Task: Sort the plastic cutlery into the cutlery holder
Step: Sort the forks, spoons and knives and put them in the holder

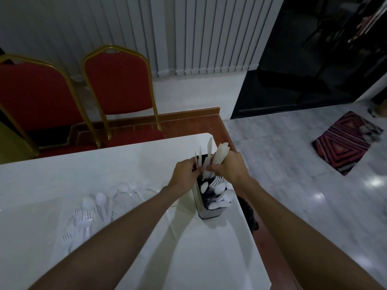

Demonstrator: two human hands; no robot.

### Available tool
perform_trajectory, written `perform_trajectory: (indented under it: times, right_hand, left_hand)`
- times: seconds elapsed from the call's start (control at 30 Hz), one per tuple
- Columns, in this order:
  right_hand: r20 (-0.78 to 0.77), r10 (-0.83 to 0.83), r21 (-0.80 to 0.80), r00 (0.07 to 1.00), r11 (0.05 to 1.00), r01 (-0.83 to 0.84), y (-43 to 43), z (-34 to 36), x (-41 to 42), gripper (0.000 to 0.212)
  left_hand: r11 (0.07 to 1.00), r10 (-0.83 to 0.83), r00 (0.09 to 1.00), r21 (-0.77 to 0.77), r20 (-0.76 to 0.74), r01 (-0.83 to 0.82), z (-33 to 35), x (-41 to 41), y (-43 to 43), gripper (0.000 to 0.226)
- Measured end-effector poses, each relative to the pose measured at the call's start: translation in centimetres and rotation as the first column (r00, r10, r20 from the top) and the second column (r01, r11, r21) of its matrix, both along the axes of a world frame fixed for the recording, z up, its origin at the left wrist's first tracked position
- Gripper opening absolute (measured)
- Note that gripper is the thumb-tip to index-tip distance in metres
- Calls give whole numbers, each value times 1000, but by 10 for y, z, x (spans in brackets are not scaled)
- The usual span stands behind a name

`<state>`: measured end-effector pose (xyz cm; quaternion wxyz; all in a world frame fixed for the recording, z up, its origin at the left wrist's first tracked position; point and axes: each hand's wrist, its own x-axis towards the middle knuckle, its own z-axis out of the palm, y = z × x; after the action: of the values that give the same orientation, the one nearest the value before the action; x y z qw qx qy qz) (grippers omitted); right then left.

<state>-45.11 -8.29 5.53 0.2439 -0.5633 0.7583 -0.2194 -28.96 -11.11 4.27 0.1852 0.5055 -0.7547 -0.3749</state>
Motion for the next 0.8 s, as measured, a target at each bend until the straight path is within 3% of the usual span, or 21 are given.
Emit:
perform_trajectory:
  times: [0.2, 0.37, 0.47, 0.57, 0.7, 0.8]
  right_hand:
    - [-37, 158, 195, 987, 970, -148, -7, 4, -1, 50]
    - [-40, 120, 117, 992, 986, -115, -4, 6, -3, 33]
    - [-41, 132, 129, 990, 984, -125, -1, 2, -2, 37]
    - [-15, 164, 105, 986, 981, -162, 1, 11, -5, 44]
    - [0, 111, 49, 994, 993, -111, 6, 14, -8, 19]
    - [-38, 89, 42, 995, 995, -88, 10, 4, -6, 21]
  left_hand:
    - [999, -45, 999, 19, 3, 45, 0, 10, 5, 12]
    - [999, -25, 1000, -42, -19, 25, -4, 10, 7, 4]
    - [998, -23, 999, -53, 40, 25, -5, 8, 6, 11]
    - [998, -2, 1000, -58, -22, 1, -2, 8, 5, 11]
    - [999, 21, 998, -35, -62, -23, -4, 10, 6, 11]
    - [997, 51, 994, -53, -96, -56, -6, 9, 9, 8]
